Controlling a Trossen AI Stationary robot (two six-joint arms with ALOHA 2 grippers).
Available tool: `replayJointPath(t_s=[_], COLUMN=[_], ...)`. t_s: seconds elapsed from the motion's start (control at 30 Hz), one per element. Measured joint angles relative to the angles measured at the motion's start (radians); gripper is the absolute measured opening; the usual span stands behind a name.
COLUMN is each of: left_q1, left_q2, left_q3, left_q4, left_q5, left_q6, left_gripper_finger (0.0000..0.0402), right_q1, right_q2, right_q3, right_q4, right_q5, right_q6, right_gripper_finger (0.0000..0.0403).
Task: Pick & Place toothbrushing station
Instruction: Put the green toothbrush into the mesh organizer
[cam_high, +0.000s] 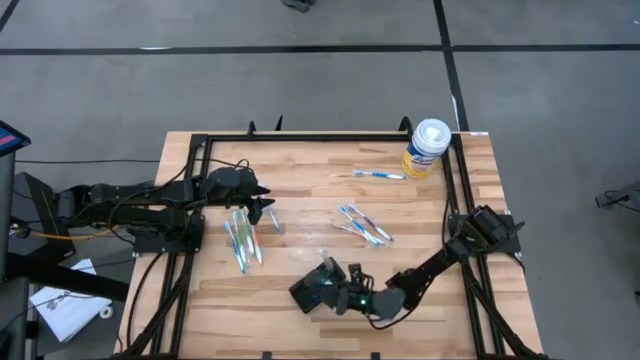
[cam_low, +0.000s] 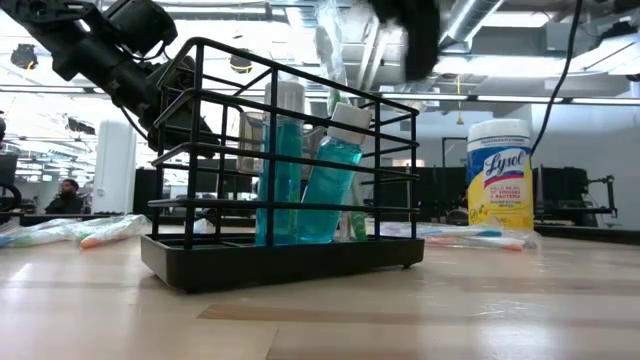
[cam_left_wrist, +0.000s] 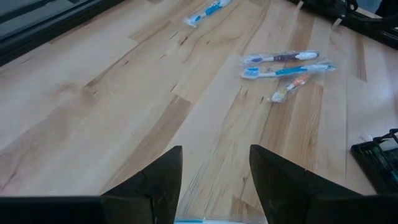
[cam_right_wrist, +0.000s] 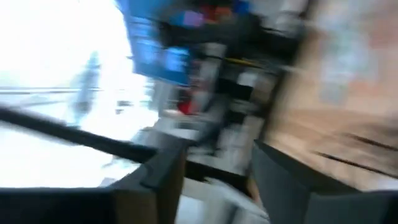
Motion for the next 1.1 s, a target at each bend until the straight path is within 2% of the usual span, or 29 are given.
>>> replayJointPath(t_s=[0.13,0.2,0.23,0.3,0.37,0.53,0.63,0.73,0.87,1.1], left_q1=[0.0,0.0,-0.001,-0.001,-0.001,0.011,0.011,0.012,0.014,0.028], left_q2=[0.0,0.0,0.0,-0.003,-0.004,-0.003,-0.003,-0.003,-0.001,0.002], left_q3=[0.0,0.006,0.02,0.066,0.117,0.243,0.31,0.36,0.392,0.406], left_q4=[0.011,0.032,0.042,0.06,0.064,-0.006,-0.066,-0.126,-0.223,-0.36], left_q5=[0.014,0.035,0.054,0.081,0.101,0.104,0.105,0.105,0.12,0.068], left_q6=[-0.004,-0.02,-0.022,-0.002,0.049,0.115,0.14,0.165,0.157,0.136], left_gripper_finger=[0.0182,0.0182,0.0182,0.0182,0.0182,0.0182,0.0183,0.0186,0.0195,0.0212], right_q1=[-0.027,-0.038,-0.042,-0.05,-0.062,-0.168,-0.248,-0.335,-0.443,-0.587], right_q2=[-0.022,-0.08,-0.12,-0.214,-0.324,-0.616,-0.731,-0.815,-0.842,-0.83], right_q3=[0.0,0.0,-0.005,-0.014,-0.016,0.04,0.083,0.104,0.098,0.1], right_q4=[0.349,0.381,0.341,0.159,-0.1,-0.834,-1.127,-1.316,-1.513,-1.522], right_q5=[-0.068,-0.078,-0.076,-0.005,0.092,0.116,0.111,0.045,-0.014,-0.188], right_q6=[-0.337,-0.445,-0.479,-0.495,-0.496,-0.37,-0.337,-0.314,-0.233,-0.268], right_gripper_finger=[0.0223,0.0227,0.0226,0.0218,0.0208,0.0186,0.018,0.0179,0.0181,0.0184])
